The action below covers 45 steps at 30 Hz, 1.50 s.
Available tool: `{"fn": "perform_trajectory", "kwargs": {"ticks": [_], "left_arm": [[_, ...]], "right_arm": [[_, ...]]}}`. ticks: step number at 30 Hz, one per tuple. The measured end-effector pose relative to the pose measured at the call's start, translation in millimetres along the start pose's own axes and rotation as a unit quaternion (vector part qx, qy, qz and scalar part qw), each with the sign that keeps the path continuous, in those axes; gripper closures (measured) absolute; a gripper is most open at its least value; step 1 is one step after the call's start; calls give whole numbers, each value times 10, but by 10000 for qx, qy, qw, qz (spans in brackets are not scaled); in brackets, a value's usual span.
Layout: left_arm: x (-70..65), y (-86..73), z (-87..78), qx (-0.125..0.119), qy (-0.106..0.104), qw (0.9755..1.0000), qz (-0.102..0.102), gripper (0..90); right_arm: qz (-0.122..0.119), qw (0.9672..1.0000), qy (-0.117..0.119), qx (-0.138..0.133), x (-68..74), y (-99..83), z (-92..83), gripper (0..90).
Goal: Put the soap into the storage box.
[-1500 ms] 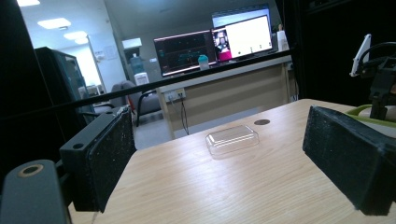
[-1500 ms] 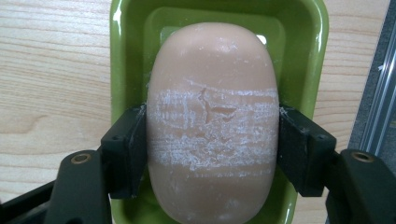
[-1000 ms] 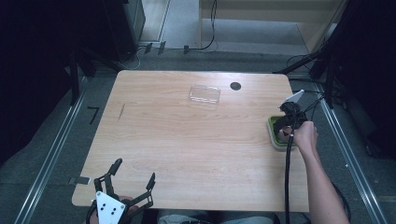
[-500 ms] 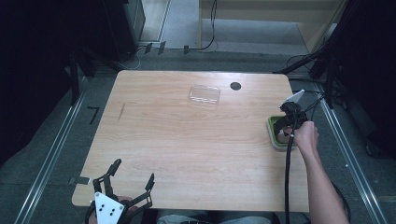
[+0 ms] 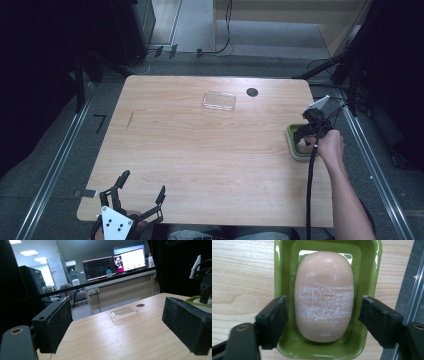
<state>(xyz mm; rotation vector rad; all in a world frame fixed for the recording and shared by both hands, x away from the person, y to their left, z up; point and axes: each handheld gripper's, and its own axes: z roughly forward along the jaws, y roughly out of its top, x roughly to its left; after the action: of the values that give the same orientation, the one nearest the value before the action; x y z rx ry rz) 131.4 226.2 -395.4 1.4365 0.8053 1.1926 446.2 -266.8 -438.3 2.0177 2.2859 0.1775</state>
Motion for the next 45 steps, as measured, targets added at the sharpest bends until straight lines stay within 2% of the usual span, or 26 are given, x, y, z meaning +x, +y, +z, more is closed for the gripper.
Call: {"fn": "perform_trajectory", "kwargs": {"ticks": [2,7,12,19,29,37,38,43,44,45], "left_arm": [[1,1,-3,-2,2,10000,5,99],[-5,3,-5,6,-1,10000,31,99],[-5,4,-2,-2,6,10000,18,99],[-10,3,4,6,-4,10000,20,99],[-13,3,8,7,-8,10000,33,99],[-15,4,11,15,-15,10000,31,99],[-16,4,11,15,-19,10000,33,99],[-21,5,16,24,-27,10000,37,99],[-22,5,18,23,-32,10000,32,99],[-22,6,20,25,-44,10000,37,99]], "right_arm": [[12,10000,31,-29,3,-23,-35,188],[-177,9997,121,-111,54,-110,-159,149],[-441,9987,185,-167,160,-208,-260,134],[-901,9956,201,-143,354,-368,-353,123],[-1569,9874,175,-63,647,-633,-384,123],[-1946,9807,166,-15,790,-848,-370,124],[-1932,9810,180,5,808,-881,-368,126],[-2139,9767,188,52,866,-1044,-336,131],[-2223,9747,218,33,869,-1074,-327,132],[-2216,9749,204,55,886,-1111,-323,132]]}}
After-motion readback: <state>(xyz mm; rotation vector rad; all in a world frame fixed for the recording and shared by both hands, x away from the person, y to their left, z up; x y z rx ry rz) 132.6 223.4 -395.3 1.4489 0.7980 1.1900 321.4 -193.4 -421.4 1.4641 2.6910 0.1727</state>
